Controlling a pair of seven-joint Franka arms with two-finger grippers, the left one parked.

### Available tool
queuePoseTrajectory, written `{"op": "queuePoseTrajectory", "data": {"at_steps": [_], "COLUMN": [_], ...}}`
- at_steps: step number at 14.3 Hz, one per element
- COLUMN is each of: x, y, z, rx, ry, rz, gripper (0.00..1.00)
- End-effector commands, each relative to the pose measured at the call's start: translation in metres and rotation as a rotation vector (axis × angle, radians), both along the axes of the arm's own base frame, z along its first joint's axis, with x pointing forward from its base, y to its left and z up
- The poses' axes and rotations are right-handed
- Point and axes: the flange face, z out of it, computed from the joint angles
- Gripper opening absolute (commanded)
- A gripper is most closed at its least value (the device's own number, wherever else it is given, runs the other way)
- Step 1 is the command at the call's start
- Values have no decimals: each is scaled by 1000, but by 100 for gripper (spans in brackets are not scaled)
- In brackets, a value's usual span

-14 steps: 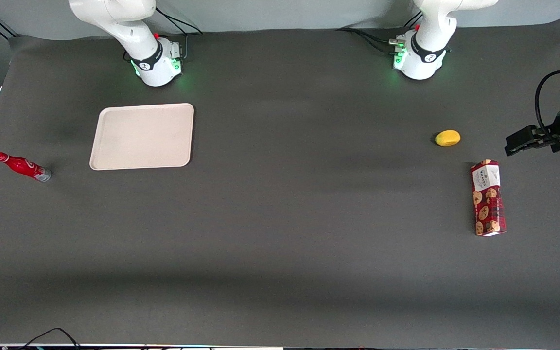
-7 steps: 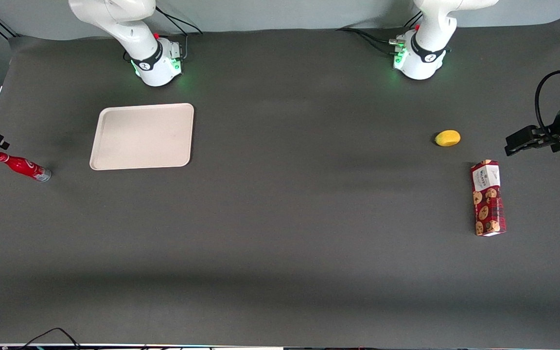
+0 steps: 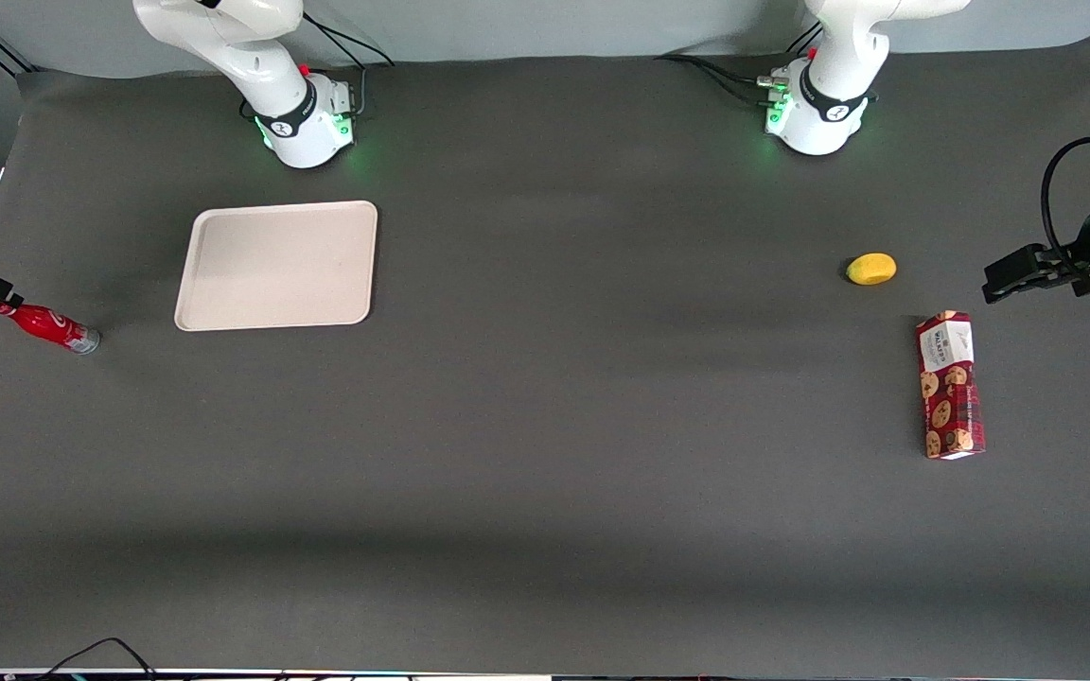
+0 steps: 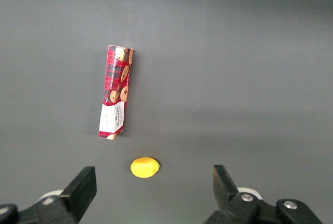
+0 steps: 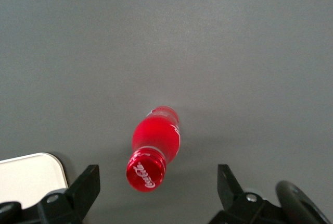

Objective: Place coke bottle on tray

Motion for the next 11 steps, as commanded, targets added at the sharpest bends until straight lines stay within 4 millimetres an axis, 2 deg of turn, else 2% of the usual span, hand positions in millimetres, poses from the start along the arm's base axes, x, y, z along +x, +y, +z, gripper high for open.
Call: {"op": "queuePoseTrajectory", "data": {"at_steps": [1,11], "x": [4,10], "y": [-6,-1], "z": [-6,-19], "rx": [-3,-1], "ry": [-7,20], "rz": [20,29], "gripper": [100,100]}}
